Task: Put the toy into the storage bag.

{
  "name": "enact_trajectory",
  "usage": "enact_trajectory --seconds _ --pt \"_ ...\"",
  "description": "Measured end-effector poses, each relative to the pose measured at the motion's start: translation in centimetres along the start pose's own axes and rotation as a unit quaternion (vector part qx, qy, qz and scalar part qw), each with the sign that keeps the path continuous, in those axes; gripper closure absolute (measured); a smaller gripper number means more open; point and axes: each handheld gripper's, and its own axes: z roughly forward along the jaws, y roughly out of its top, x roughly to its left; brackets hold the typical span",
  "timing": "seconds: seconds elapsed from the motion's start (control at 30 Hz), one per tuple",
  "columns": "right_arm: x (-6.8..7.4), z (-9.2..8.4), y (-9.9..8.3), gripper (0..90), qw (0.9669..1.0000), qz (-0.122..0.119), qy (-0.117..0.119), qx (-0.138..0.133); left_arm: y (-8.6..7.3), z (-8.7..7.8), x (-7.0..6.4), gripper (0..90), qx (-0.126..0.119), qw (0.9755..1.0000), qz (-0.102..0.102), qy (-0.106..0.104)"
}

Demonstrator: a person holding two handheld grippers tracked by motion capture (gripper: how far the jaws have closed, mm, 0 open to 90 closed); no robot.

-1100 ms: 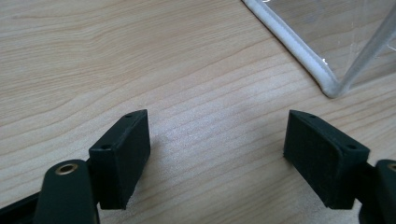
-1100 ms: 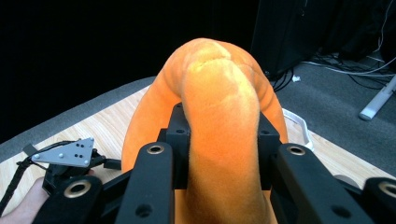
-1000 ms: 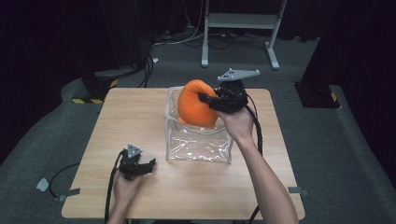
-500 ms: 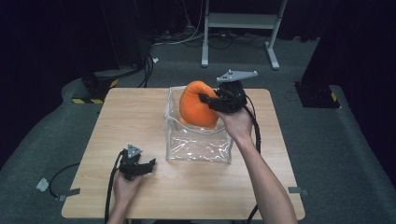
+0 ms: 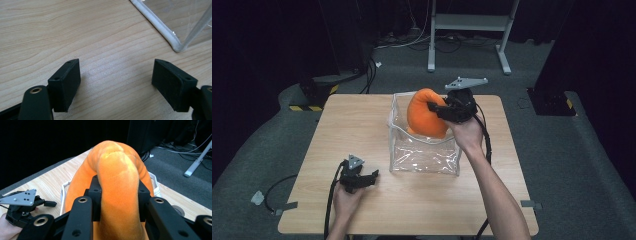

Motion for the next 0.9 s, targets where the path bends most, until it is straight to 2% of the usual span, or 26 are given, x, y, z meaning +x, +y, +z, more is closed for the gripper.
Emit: enact_trajectory --seconds 0.37,0.9 --pt "0.1 0.1 -0.2 68.0 1.0 -0.002 0.0 0.005 0.0 0.0 0.0 23.1 0.0 1.0 0.001 0.0" --pt "0.0 0.6 -1.7 67.9 0.9997 -0.002 0.003 0.022 0.0 0.0 0.0 23.1 0.0 1.0 0.0 0.001"
